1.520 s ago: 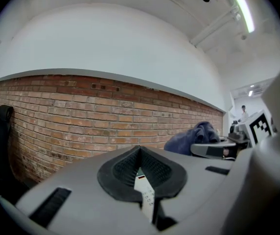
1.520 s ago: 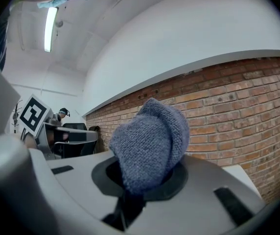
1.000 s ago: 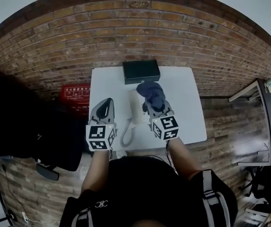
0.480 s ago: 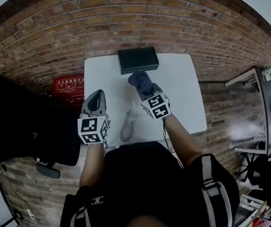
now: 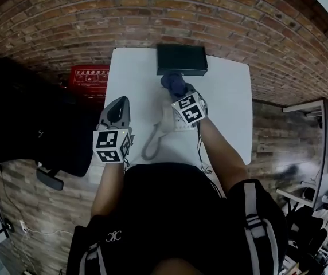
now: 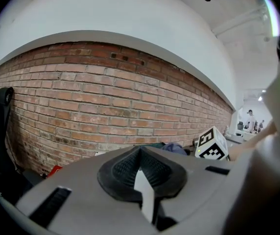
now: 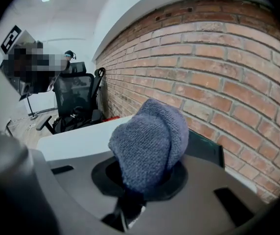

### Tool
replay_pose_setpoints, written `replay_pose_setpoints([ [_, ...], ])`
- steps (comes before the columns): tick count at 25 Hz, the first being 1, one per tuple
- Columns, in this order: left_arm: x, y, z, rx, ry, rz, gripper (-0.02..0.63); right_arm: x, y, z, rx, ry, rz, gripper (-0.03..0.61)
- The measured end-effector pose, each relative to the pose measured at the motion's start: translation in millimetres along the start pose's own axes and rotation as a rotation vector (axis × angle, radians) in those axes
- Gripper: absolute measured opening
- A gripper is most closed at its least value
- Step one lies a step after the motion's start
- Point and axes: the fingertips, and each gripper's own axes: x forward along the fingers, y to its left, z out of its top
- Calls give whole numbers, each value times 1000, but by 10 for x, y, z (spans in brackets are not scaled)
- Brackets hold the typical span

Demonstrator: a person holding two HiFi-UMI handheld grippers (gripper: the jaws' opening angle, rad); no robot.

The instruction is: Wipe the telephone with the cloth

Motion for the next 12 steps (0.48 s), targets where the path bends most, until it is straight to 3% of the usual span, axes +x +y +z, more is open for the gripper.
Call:
replay_pose_setpoints([
  [12, -27, 15, -146, -17, 31, 53, -5, 241, 359, -274, 43, 43, 191, 37],
])
